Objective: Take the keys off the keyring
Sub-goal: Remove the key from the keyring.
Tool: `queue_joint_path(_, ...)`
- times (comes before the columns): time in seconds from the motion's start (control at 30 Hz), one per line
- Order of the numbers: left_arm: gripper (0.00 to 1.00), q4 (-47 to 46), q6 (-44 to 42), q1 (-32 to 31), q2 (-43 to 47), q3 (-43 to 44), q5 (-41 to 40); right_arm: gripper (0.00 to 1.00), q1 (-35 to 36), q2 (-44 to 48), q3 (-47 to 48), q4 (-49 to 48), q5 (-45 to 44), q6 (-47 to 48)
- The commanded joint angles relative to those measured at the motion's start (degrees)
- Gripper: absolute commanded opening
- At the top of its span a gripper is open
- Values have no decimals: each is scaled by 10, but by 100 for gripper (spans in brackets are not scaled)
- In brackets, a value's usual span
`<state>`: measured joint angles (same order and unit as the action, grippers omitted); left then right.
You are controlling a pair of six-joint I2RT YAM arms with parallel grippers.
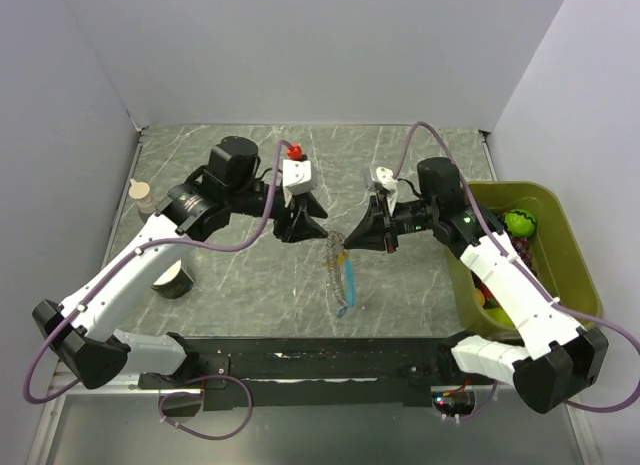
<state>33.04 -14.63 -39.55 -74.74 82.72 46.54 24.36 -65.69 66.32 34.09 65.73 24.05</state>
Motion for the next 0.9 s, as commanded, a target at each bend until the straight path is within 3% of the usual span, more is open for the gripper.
queue_joint_path(0.0,50,-40,20,5,20,-3,45,0,-25,34,-30,-201,119,-170)
queue_joint_path(0.17,44,-61,36,6,10,-17,61,0,-38,39,-88,-441,159,-420)
queue_joint_path(0.3,38,-57,36,6,10,-13,80,0,-45,29,-127,-688,165,-591)
queue_joint_path(0.47,34,-61,39,6,6,-12,95,0,-50,0,-140,-856,157,-754)
queue_joint_path(0.87,27,-61,58,6,-9,10,153,0,-52,-20,-182,-922,104,-797)
